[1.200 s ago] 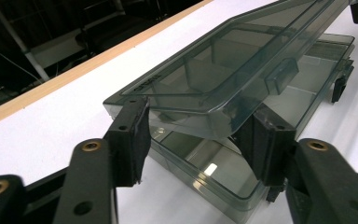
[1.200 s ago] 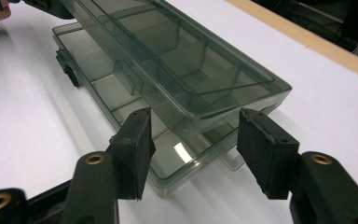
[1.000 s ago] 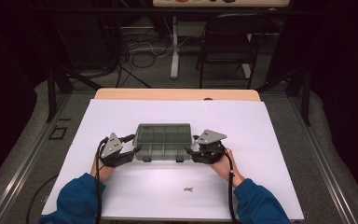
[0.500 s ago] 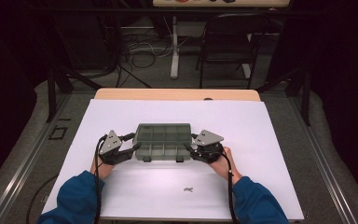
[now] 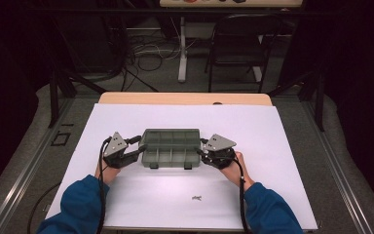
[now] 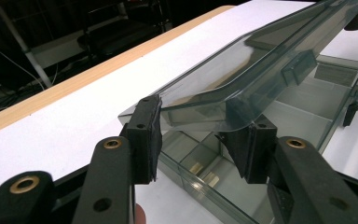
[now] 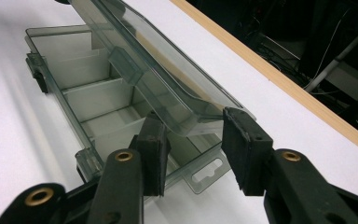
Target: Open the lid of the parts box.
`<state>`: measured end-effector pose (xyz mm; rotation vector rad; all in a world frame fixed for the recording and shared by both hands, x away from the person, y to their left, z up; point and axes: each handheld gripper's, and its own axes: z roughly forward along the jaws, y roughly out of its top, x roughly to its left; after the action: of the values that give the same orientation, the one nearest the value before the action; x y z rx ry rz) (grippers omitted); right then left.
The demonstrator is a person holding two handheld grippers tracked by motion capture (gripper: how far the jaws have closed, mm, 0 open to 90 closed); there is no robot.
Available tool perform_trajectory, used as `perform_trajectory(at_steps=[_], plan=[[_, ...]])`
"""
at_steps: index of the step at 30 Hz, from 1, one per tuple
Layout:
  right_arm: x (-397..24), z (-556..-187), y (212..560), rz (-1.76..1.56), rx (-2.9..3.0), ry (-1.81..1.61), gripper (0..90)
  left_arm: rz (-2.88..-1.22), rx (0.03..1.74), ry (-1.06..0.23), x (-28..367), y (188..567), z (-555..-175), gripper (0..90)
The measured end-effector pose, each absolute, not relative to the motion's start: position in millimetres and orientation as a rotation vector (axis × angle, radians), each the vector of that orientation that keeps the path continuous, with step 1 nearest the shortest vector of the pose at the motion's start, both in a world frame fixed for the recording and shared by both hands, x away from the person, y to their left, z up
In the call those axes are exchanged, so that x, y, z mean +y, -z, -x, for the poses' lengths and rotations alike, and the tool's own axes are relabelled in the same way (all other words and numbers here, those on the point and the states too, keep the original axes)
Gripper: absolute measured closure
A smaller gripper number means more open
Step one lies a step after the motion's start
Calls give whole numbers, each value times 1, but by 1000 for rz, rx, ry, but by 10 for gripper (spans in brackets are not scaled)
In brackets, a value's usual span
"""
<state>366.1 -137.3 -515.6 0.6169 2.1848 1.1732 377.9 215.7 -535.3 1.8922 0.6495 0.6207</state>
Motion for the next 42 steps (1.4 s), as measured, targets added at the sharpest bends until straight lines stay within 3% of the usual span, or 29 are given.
perform_trajectory(at_steps=[42], plan=[[-141,-379,506,-670,2168,-1185,727,-1935,657,-611,217,522,-392,666]])
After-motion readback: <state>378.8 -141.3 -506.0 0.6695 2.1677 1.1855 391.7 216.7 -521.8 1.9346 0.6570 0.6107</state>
